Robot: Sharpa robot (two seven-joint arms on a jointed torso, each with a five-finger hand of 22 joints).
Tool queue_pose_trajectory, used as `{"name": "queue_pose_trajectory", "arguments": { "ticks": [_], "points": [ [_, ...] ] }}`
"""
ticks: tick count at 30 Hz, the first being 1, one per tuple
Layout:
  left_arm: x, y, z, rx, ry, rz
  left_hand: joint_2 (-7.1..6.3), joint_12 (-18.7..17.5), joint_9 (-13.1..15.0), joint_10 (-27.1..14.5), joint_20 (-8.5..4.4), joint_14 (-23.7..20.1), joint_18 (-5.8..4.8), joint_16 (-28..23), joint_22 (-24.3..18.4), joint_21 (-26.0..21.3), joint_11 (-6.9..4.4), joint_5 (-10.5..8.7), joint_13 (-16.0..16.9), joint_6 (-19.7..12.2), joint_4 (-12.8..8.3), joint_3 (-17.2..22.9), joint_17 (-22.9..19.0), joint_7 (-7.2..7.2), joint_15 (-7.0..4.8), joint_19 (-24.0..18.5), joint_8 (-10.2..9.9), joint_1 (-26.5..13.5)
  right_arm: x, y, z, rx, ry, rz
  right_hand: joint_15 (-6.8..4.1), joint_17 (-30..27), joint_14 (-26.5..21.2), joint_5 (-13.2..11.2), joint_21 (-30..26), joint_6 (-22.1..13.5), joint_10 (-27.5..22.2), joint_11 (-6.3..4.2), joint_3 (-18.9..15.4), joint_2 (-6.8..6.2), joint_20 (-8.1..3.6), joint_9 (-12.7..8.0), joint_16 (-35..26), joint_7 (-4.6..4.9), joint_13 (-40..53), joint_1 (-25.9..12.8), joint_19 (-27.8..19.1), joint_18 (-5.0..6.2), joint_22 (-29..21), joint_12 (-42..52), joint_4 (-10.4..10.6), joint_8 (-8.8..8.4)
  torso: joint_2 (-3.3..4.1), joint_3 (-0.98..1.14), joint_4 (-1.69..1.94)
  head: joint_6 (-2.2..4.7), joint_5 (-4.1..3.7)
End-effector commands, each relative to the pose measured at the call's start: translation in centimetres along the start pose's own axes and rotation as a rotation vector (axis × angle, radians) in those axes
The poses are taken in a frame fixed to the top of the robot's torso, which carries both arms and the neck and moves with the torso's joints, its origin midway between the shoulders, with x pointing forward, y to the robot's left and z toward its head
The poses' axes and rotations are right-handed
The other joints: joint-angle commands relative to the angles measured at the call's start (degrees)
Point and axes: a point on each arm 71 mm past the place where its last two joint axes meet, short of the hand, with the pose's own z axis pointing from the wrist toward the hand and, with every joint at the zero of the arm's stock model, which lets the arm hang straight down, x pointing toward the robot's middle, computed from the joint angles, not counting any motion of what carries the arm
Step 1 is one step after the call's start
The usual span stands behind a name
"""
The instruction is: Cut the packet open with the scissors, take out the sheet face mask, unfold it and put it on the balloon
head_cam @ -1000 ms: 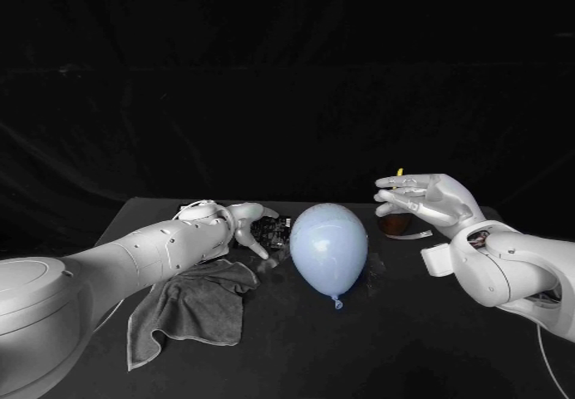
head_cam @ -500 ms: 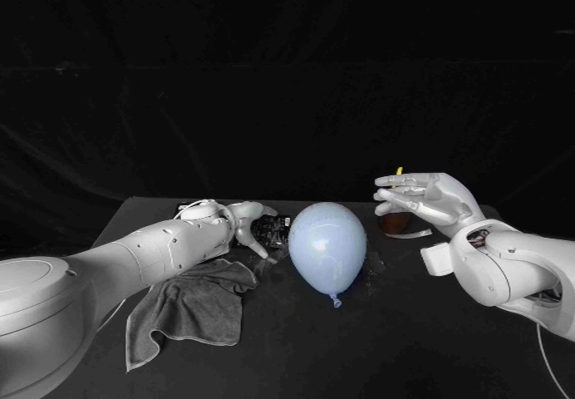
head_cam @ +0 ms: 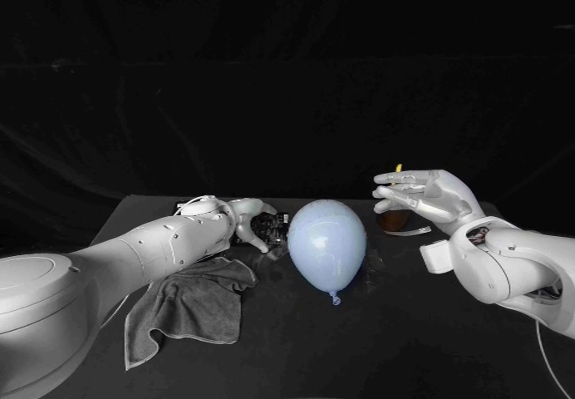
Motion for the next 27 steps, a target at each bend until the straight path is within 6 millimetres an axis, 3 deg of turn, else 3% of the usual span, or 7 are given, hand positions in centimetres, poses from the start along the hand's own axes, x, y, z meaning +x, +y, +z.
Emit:
{"name": "queue_pose_trajectory", "arguments": {
  "ticks": [1, 11, 17, 19, 22, 24, 27],
  "points": [
    [0.76, 0.67, 0.01, -0.063, 0.036, 0.005, 3.27, 0.2, 0.2, 1.0, 0.03, 1.0, 0.83, 0.3, 0.1, 0.3, 0.05, -0.15, 0.1, 0.7, -1.4, 2.5, 0.2, 4.23, 0.0, 0.7, 0.4, 2.2, 0.15, 0.24, 0.02, -0.013, 0.012, -0.004, 0.01, -0.1, -0.3, -0.4, -0.3, 0.1, -0.5, 0.03, 0.3, -0.26, 0.13, -0.1, -0.4, 0.47, 0.0, 0.2, -0.2, 0.95, 0.0, -0.2, 0.0, -0.18, 0.3, 0.06, -0.18, 0.01, 0.07],
    [0.75, 0.96, 0.09, -0.085, 0.054, 0.002, 3.27, 0.2, 0.1, 1.4, 0.01, 1.7, 1.2, 0.4, 0.1, 0.4, 0.08, -0.18, 0.1, 0.6, -1.5, 2.9, 0.4, 4.19, 0.01, 1.3, 0.4, 2.8, 0.39, 0.51, 0.03, -0.018, 0.019, -0.002, 0.01, -0.1, -0.3, -0.4, -0.3, 0.1, -0.5, 0.03, 0.3, -0.26, 0.13, -0.1, -0.4, 0.47, 0.0, 0.2, -0.2, 0.95, 0.0, -0.2, 0.0, -0.18, 0.38, 0.08, -0.17, -0.17, 0.01],
    [0.94, 1.13, 0.05, -0.085, 0.083, -0.005, 6.61, 0.6, 1.0, 6.7, 0.3, 11.2, 3.14, 2.9, 1.0, 2.5, 1.39, -0.28, 0.5, 3.8, -2.2, 6.6, 2.2, 5.19, 1.01, 7.8, 1.5, 5.2, 0.52, 0.62, -0.02, -0.02, 0.024, -0.002, 0.03, -0.1, -0.3, -0.4, -0.3, 0.1, -0.5, 0.04, 0.3, -0.2, 0.17, -0.1, -0.4, 0.47, 0.0, 0.1, -0.3, 0.96, -0.1, -0.2, 0.1, -0.18, 0.41, 0.06, -0.13, -0.05, 0.03],
    [0.97, 1.16, 0.03, -0.081, 0.089, -0.008, 7.8, 1.6, 2.0, 13.0, 0.32, 18.6, 3.5, 5.1, 1.6, 4.2, 1.67, -0.23, 0.9, 8.0, -3.1, 8.2, 3.5, 5.55, 1.33, 13.3, 2.9, 6.0, 0.55, 0.65, -0.03, -0.021, 0.025, -0.002, 0.03, -0.1, -0.3, -0.4, -0.3, 0.1, -0.5, 0.04, 0.3, -0.2, 0.17, -0.1, -0.4, 0.47, 0.0, 0.1, -0.3, 0.96, -0.1, -0.2, 0.1, -0.18, 0.4, 0.06, -0.09, -0.01, 0.01],
    [0.9, 1.23, -0.02, -0.073, 0.08, -0.009, 8.75, 3.0, 3.7, 24.1, 0.27, 26.7, 4.24, 7.4, 2.9, 8.3, 1.75, -0.3, 1.5, 14.9, -4.6, 10.5, 4.9, 5.3, 1.15, 27.7, 5.3, 6.7, 0.61, 0.68, -0.04, -0.022, 0.027, -0.003, 0.03, -0.1, -0.3, -0.4, -0.3, 0.1, -0.5, 0.04, 0.3, -0.2, 0.17, -0.1, -0.4, 0.47, 0.0, 0.1, -0.3, 0.96, -0.1, -0.2, 0.1, -0.18, 0.43, 0.05, -0.09, -0.03, 0.09],
    [0.82, 1.29, -0.05, -0.07, 0.071, -0.008, 9.11, 3.8, 5.0, 28.3, 0.21, 29.3, 4.75, 8.3, 3.0, 9.1, 0.84, -0.26, 1.6, 20.7, -5.4, 12.2, 5.2, 4.28, 0.25, 30.3, 7.3, 7.2, 0.64, 0.69, -0.04, -0.022, 0.028, -0.003, 0.02, -0.1, -0.3, -0.4, -0.3, 0.1, -0.5, 0.03, 0.3, -0.16, 0.17, -0.1, -0.4, 0.46, 0.0, 0.1, -0.3, 0.97, -0.2, -0.2, 0.2, -0.17, 0.47, 0.06, -0.12, 0.0, 0.12],
    [0.72, 1.36, -0.11, -0.064, 0.059, -0.009, 8.7, 3.5, 5.2, 31.0, -0.06, 31.7, 5.02, 8.6, 2.7, 9.6, 0.06, -0.29, 1.3, 22.7, -5.3, 14.7, 5.2, 3.89, -0.55, 32.8, 8.1, 6.9, 0.65, 0.71, -0.06, -0.022, 0.029, -0.003, 0.02, -0.1, -0.3, -0.4, -0.3, 0.1, -0.5, 0.03, 0.3, -0.16, 0.17, -0.1, -0.4, 0.46, 0.0, 0.1, -0.3, 0.97, -0.2, -0.2, 0.2, -0.17, 0.49, 0.05, -0.13, 0.11, 0.13]
  ]
}}
